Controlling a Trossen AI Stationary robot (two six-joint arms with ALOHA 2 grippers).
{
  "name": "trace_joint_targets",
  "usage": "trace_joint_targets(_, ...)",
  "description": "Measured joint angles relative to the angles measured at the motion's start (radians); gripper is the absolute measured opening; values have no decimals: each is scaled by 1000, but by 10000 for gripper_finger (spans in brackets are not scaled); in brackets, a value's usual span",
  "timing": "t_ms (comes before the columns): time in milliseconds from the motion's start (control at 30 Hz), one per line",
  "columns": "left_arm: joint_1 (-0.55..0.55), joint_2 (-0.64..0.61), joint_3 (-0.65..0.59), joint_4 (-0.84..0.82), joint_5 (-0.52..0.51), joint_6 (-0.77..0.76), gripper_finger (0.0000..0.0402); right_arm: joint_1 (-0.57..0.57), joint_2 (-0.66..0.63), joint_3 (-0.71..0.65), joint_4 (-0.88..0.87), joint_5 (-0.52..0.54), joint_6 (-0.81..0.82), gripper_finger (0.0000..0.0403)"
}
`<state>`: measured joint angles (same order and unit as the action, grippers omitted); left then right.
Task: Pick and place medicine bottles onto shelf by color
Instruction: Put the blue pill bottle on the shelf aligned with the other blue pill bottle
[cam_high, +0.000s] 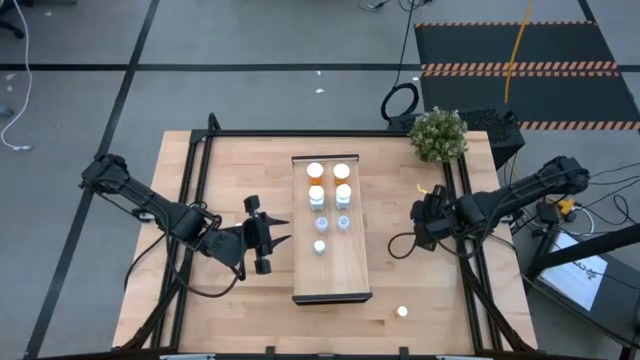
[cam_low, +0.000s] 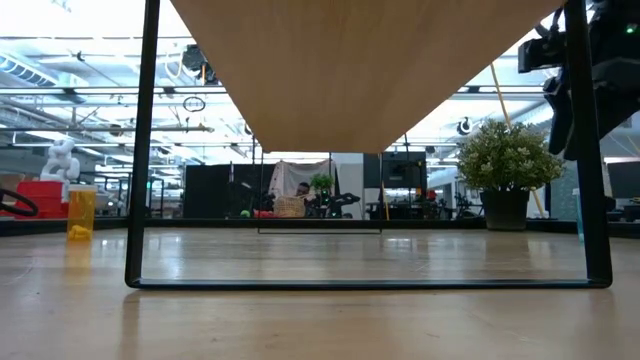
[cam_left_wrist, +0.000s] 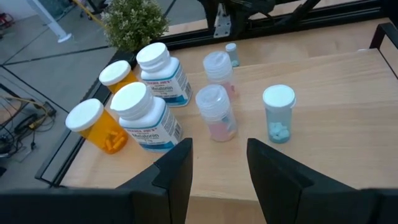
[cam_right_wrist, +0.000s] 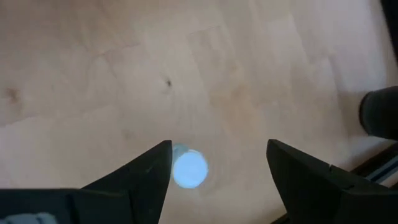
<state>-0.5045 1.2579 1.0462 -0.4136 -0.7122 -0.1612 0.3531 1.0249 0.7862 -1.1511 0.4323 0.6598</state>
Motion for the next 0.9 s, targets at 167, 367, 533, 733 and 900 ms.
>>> trace_joint_targets(167,0,0,0,-3,0,-2,154,-37,0,-54,58,-52,-52,258)
trace_joint_targets(367,0,0,0,-4,5,-5,154,-67,0,-119,90,-106,-47,258)
trace_joint_targets(533,0,0,0,-4,6,-2,154,-81,0,-150,124,-148,-58,258)
trace_joint_targets(733,0,0,0,-3,7,0,154,-80,0,-150,127,-151,-62,250)
trace_joint_targets(900,0,0,0,-2,8,1,154,-89,0,-150,127,-173,-63,219)
